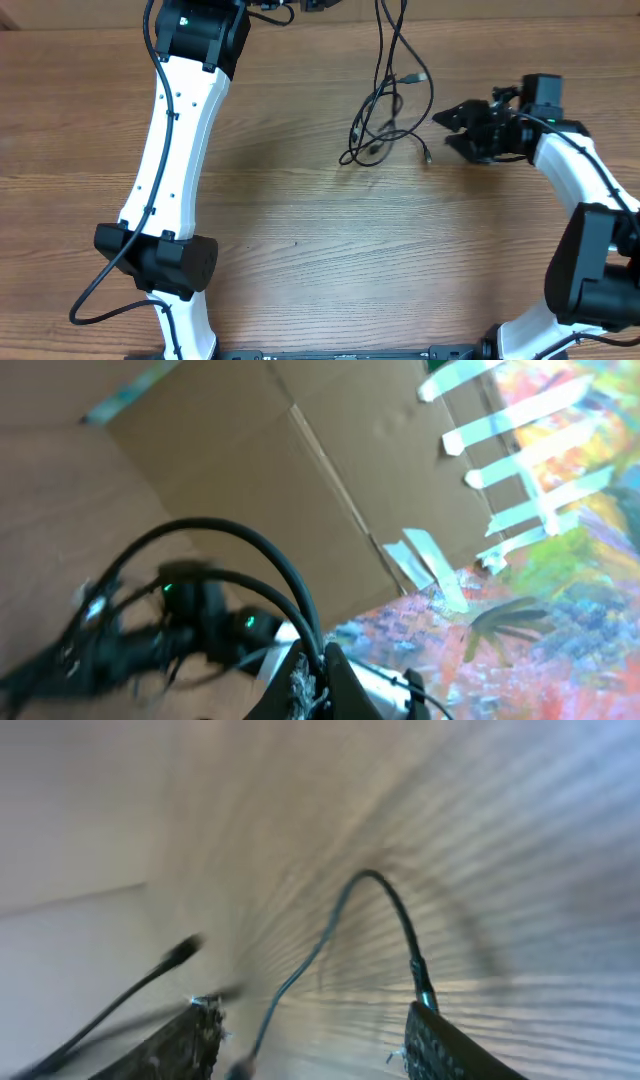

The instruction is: Untangle cables

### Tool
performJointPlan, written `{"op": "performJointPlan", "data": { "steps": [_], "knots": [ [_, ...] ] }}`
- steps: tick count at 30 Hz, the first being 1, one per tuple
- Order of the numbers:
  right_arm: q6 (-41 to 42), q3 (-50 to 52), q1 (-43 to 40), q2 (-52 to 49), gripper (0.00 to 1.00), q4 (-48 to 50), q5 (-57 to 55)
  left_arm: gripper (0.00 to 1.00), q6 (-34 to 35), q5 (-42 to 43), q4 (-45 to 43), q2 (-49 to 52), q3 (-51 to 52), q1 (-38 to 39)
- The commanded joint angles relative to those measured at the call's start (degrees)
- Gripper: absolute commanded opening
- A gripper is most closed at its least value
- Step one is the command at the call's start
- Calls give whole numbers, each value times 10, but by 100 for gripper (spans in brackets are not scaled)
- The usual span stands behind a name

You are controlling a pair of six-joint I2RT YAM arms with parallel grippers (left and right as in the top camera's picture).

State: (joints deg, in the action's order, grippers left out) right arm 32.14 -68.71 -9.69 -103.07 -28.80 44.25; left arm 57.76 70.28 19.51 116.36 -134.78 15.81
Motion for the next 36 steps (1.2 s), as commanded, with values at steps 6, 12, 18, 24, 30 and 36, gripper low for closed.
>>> {"op": "performJointPlan", "data": {
  "steps": [6, 12, 18, 24, 30, 36],
  "knots": [
    [-210, -16, -6, 140, 69, 18, 311, 4, -147, -62, 153, -11, -12, 26],
    [-217, -15, 24, 149, 75, 45, 369, 4, -152, -62, 159, -11, -12, 29],
    [-217, -15, 97, 146, 67, 65, 363, 4, -154, -61, 173, -11, -12, 29],
    [-134, -15, 142, 146, 4, 69, 221, 4, -213, -63, 218, -11, -12, 29],
    [-81, -15, 125, 165, 4, 35, 176, 15, -380, -176, 382, -11, -12, 23],
    [-81, -21, 112, 229, 4, -86, 47, 33, -460, -406, 531, -10, -12, 22]
  ]
}}
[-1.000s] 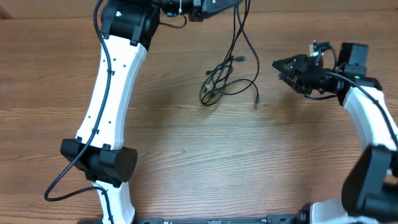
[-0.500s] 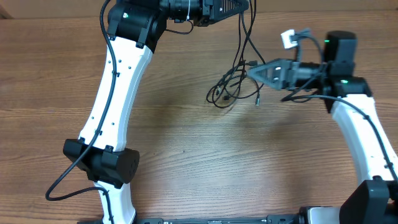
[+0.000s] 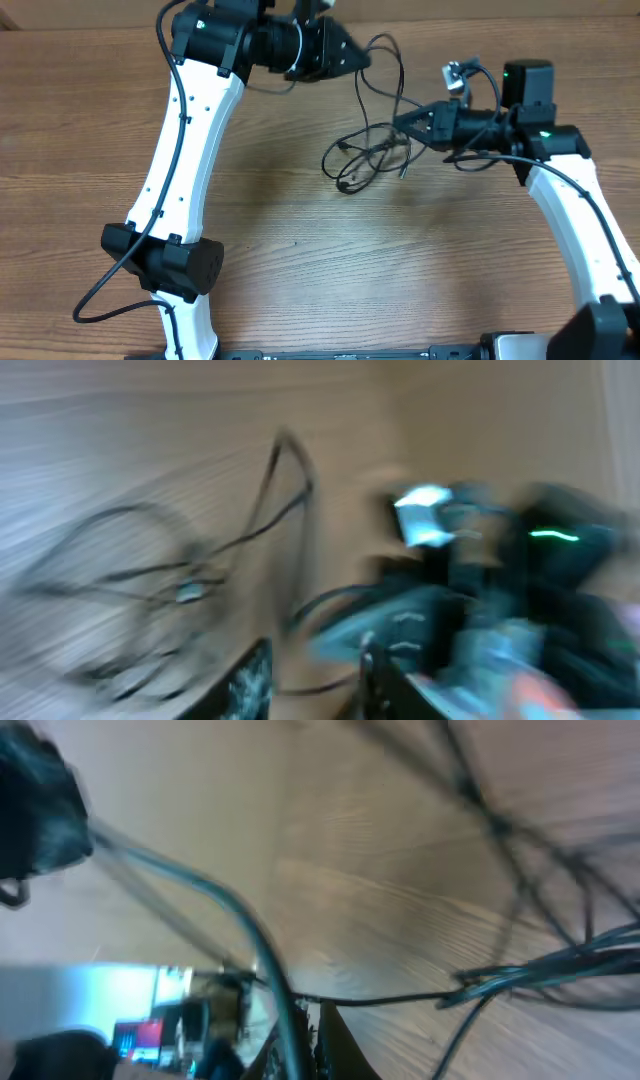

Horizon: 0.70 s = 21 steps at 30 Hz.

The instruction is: Untangle cables

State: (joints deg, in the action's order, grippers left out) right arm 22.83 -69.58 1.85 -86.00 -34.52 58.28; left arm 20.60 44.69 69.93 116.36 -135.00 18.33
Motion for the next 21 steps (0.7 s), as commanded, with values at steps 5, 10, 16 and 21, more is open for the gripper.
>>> {"op": "performJointPlan", "data": {
  "steps": [5, 10, 16, 21],
  "knots": [
    [12, -80, -4, 97, 4, -150, -194, 49, -148, -157, 68, -10, -8, -3],
    [12, -224, -3, 97, 4, -277, -272, 53, -200, -119, 86, -10, 0, 3],
    [30, -368, -3, 96, 4, -363, -319, 52, -322, -11, 94, -6, 9, 43],
    [31, -402, -9, 94, 4, -391, -341, 52, -396, -7, 98, 2, 9, 106]
  ]
}}
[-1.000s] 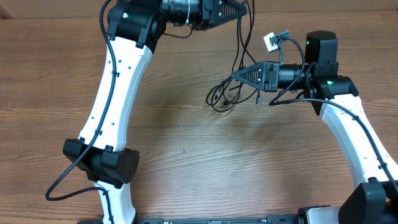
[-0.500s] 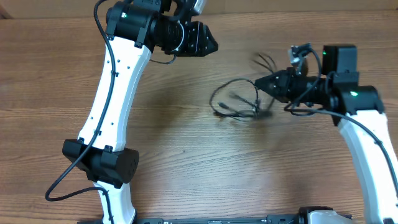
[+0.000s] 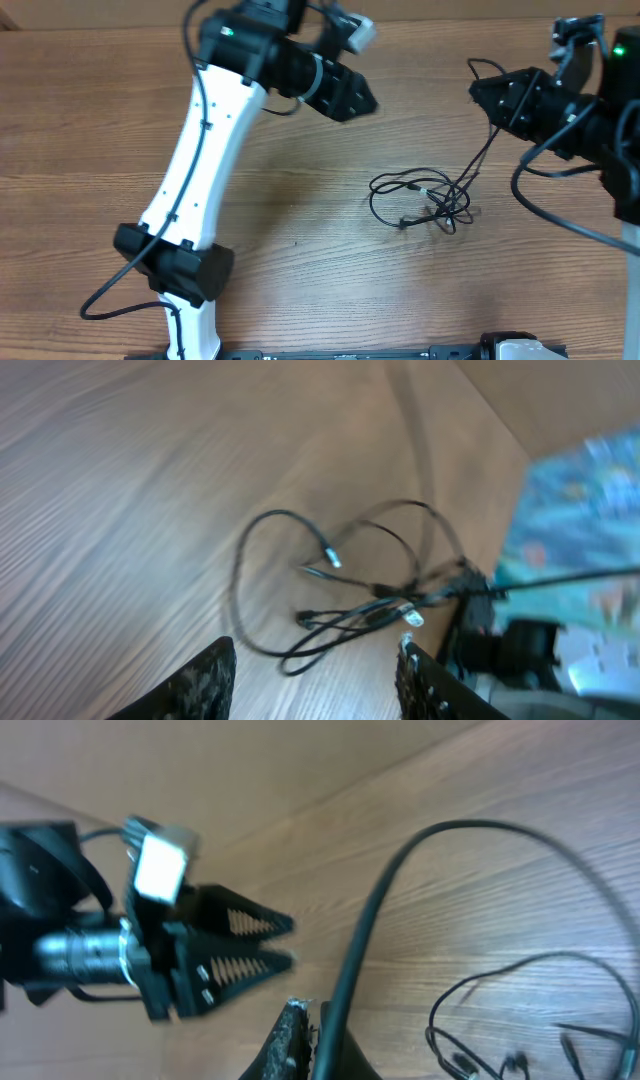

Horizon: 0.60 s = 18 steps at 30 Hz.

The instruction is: Untangle cables

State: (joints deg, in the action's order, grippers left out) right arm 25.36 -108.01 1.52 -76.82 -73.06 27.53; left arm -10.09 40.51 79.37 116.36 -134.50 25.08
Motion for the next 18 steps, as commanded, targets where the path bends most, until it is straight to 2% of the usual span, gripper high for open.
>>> {"op": "performJointPlan", "data": {
  "steps": [1, 8, 13, 18],
  "knots": [
    [6, -17, -10, 1, 4, -10, -33, 52, -104, 34, 4, 2, 4, 50],
    [-17, -17, -71, -10, 4, -22, 33, 52, -160, -14, 15, 5, 11, 90],
    [-30, -17, -100, -19, 4, -23, 71, 52, -216, 65, 13, 5, 38, 95],
    [-45, -17, -115, -31, 4, -23, 112, 52, -215, 79, -57, 5, 115, 116]
  ]
}}
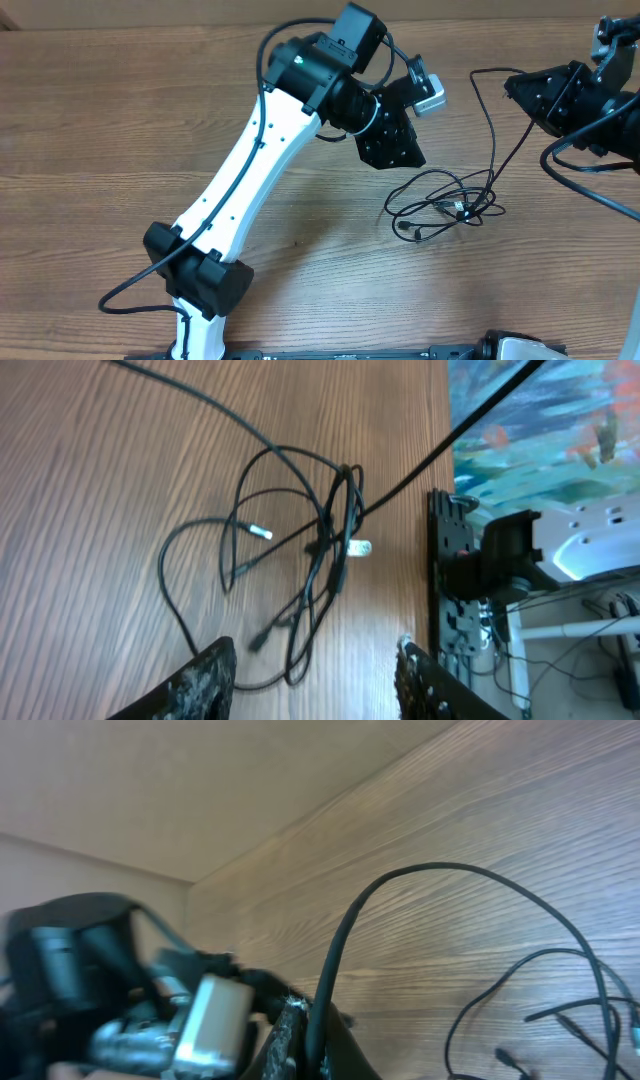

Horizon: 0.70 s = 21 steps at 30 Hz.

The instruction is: Untangle cables

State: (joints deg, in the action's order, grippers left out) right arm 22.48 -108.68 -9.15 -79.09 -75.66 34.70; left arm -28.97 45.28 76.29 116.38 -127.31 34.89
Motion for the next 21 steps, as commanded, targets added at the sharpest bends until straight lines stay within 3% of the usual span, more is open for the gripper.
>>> {"op": "performJointPlan", "data": {
  "steps": [1, 6, 12, 16, 21],
  "knots": [
    [-16, -10, -10, -11, 4, 3, 41, 52, -22, 37, -45, 5, 60, 23],
    [-17, -10, -10, -14, 4, 3, 40, 54, -16, 105, -118, 5, 125, 43],
    [-17, -10, -10, -14, 4, 3, 40, 54, 97, 106, -266, 5, 193, 56],
    [-17, -10, -10, -14, 4, 3, 40, 54, 146, 65, -326, 5, 219, 66],
    [-17, -10, -10, -14, 4, 3, 40, 52, 158, 5, -335, 6, 235, 85]
  ]
}}
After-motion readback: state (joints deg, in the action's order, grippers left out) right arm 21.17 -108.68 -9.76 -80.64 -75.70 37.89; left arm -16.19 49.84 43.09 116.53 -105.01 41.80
